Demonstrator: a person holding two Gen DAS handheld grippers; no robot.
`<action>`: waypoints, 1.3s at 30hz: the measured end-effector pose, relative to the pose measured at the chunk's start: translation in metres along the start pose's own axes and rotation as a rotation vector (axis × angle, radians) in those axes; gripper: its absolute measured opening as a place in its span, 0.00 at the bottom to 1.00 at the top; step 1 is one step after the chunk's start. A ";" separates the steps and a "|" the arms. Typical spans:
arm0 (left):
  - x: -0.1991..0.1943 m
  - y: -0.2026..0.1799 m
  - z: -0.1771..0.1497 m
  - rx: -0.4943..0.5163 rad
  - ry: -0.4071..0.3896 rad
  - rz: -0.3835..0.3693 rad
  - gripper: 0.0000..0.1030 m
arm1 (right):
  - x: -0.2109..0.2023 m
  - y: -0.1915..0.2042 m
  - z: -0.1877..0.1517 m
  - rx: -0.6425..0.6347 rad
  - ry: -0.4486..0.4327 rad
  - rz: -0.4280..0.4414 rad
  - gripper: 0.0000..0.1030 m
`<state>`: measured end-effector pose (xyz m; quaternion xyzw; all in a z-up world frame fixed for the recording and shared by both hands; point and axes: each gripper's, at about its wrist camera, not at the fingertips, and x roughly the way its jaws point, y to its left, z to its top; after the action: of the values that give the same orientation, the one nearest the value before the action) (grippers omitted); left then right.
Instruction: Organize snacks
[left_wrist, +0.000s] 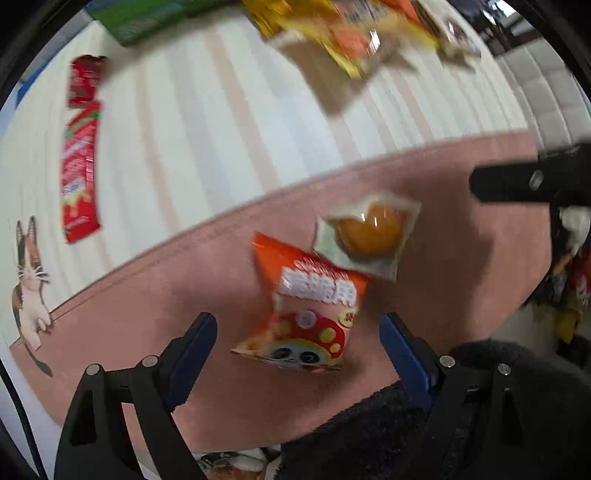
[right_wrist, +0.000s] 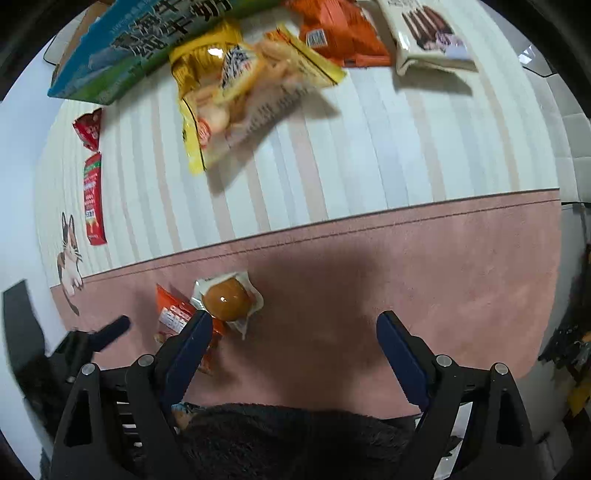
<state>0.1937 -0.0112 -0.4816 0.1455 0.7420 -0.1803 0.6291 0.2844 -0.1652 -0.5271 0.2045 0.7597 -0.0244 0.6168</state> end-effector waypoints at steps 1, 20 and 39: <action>0.006 -0.004 0.000 0.012 0.011 0.005 0.87 | 0.003 0.000 -0.001 -0.005 0.004 -0.006 0.90; 0.032 0.072 -0.018 -0.395 0.027 -0.064 0.53 | 0.068 0.099 0.000 -0.472 0.121 -0.195 0.89; 0.036 0.083 -0.018 -0.429 0.003 -0.039 0.49 | 0.077 0.128 -0.020 -0.532 0.033 -0.335 0.50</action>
<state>0.2088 0.0705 -0.5213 -0.0058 0.7669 -0.0304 0.6410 0.2970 -0.0210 -0.5677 -0.0917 0.7725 0.0772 0.6236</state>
